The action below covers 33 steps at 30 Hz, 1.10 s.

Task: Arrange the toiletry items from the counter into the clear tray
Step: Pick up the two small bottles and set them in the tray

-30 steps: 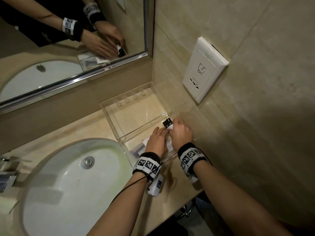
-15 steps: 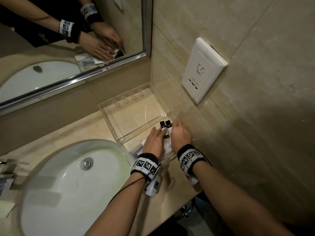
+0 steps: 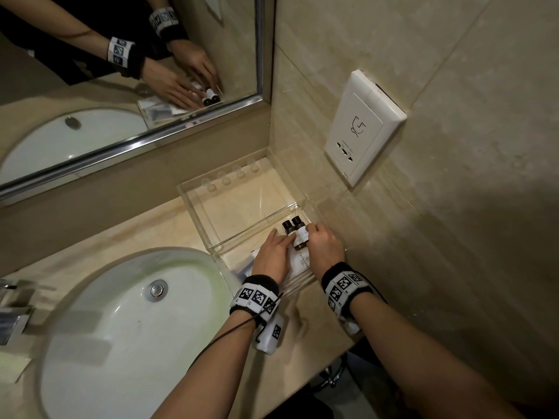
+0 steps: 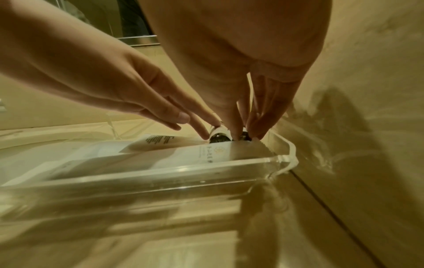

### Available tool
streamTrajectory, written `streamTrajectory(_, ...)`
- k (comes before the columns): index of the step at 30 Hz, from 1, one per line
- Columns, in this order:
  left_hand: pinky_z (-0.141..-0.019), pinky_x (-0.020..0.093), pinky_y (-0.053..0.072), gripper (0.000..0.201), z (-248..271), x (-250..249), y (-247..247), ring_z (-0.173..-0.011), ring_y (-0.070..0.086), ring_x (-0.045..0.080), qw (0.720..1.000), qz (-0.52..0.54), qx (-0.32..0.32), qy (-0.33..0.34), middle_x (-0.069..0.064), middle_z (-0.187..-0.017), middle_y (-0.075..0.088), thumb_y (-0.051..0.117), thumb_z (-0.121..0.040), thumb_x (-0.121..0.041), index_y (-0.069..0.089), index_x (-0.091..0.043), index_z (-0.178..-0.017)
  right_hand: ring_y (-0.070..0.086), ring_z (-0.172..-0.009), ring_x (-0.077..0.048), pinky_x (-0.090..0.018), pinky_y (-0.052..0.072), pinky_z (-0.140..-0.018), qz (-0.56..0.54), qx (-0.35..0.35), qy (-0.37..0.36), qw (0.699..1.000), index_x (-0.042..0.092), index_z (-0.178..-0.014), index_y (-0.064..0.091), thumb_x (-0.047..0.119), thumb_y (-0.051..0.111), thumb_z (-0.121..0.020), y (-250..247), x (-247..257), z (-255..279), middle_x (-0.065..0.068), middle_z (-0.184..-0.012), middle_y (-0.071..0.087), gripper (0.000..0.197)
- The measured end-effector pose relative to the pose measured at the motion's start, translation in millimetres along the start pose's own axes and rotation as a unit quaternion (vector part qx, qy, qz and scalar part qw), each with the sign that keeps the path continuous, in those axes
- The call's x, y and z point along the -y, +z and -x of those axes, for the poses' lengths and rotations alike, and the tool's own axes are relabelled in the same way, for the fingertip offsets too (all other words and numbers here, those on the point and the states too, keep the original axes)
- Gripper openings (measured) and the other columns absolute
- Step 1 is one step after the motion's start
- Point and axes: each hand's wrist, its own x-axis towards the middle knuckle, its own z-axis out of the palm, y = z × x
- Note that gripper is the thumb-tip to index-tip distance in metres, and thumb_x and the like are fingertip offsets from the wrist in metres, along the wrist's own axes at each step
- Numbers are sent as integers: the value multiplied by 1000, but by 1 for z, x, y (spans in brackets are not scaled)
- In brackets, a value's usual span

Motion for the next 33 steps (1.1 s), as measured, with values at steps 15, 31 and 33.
streamTrajectory(15,-118,29,14,50,2,3,6,-146,21,23,1000,1,-12,-3,1,-148,43,45,-96,-5,42,-22,-143,50,-114,-29,-37,49,-91,12,-1,-62,998,14,-137,45,2,63,-82,9,8,-35,-11,-127,48,59)
streamTrajectory(31,-109,19,29,39,20,5,-19,-122,48,18,993,73,-93,-20,6,-127,56,46,-93,-4,57,-15,-128,54,-117,-27,-38,49,-100,-106,-53,-25,993,11,-137,44,-17,51,-79,-4,0,-15,-10,-137,46,65)
streamTrajectory(33,-104,16,28,33,29,8,-31,-121,48,16,988,82,-112,-65,4,-126,57,49,-93,-8,59,-14,-124,57,-114,-25,-38,50,-99,-143,-61,-29,987,12,-132,49,-17,46,-79,-2,-3,-10,-7,-134,49,61)
